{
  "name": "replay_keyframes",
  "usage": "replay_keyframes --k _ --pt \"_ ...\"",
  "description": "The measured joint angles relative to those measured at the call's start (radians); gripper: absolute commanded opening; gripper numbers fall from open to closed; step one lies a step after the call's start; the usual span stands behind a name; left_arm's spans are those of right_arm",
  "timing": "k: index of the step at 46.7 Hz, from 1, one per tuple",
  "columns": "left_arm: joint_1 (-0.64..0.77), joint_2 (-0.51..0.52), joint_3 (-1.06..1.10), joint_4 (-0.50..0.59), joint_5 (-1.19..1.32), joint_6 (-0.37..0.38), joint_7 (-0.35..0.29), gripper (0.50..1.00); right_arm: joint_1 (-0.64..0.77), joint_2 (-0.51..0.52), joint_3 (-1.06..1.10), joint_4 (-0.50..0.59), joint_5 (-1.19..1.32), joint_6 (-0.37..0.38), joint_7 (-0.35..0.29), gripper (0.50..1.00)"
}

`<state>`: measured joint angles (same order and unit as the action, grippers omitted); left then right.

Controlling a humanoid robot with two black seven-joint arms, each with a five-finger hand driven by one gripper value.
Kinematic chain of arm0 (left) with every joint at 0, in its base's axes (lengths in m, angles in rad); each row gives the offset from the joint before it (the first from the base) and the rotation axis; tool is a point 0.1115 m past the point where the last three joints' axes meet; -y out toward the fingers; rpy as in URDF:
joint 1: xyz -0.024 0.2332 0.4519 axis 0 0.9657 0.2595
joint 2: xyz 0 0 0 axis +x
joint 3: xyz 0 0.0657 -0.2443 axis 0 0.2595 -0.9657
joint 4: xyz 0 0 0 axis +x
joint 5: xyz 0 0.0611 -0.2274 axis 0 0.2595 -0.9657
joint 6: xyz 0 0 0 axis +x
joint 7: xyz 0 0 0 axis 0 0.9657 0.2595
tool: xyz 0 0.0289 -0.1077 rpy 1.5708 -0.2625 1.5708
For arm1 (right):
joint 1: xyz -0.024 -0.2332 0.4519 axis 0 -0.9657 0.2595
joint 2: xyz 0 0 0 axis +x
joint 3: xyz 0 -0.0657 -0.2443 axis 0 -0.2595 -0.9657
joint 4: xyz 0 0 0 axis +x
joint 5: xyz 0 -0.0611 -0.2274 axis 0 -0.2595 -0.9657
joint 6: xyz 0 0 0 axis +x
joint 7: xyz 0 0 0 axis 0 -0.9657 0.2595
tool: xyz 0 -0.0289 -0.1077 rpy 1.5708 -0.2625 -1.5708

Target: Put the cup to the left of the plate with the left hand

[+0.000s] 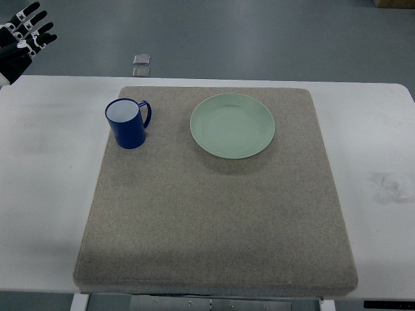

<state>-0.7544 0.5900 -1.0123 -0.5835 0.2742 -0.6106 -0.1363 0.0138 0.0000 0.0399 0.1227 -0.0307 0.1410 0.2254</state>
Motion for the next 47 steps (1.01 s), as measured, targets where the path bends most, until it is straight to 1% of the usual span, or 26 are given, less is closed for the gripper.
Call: replay_keyframes --k 4,6,9,12,18,26,38,47 --pt "-0.002 0.002 -0.001 0.003 -0.116 0.0 0.128 0.996 0.0 0.0 0.0 0.0 0.0 0.0 0.0 0.932" --pt "-0.003 0.002 -0.003 0.004 -0.159 0.0 0.177 0.996 0.0 0.0 0.0 0.0 0.0 0.0 0.0 0.932" --pt "-0.004 0.002 -0.003 0.004 -0.218 0.0 0.237 0.996 0.0 0.0 0.0 0.0 0.0 0.0 0.0 0.932" --pt "-0.003 0.002 -0.003 0.003 -0.251 0.0 0.269 0.999 0.0 0.0 0.0 0.0 0.0 0.0 0.0 0.932" --pt "0.002 -0.002 -0.003 0.003 -0.257 0.0 0.279 0.996 0.0 0.0 0.0 0.0 0.0 0.0 0.0 0.932" --pt "0.005 -0.035 0.0 0.0 -0.256 -0.001 0.281 0.996 0.0 0.0 0.0 0.0 0.0 0.0 0.0 0.932" --pt "0.001 -0.039 0.001 -0.004 -0.254 0.0 0.281 0.996 -0.004 0.0 0.0 0.039 -0.004 0.021 0.0 0.932" --pt "0.001 -0.039 0.001 -0.006 -0.251 0.0 0.281 0.996 -0.015 0.0 0.0 0.041 -0.003 0.021 0.0 0.932"
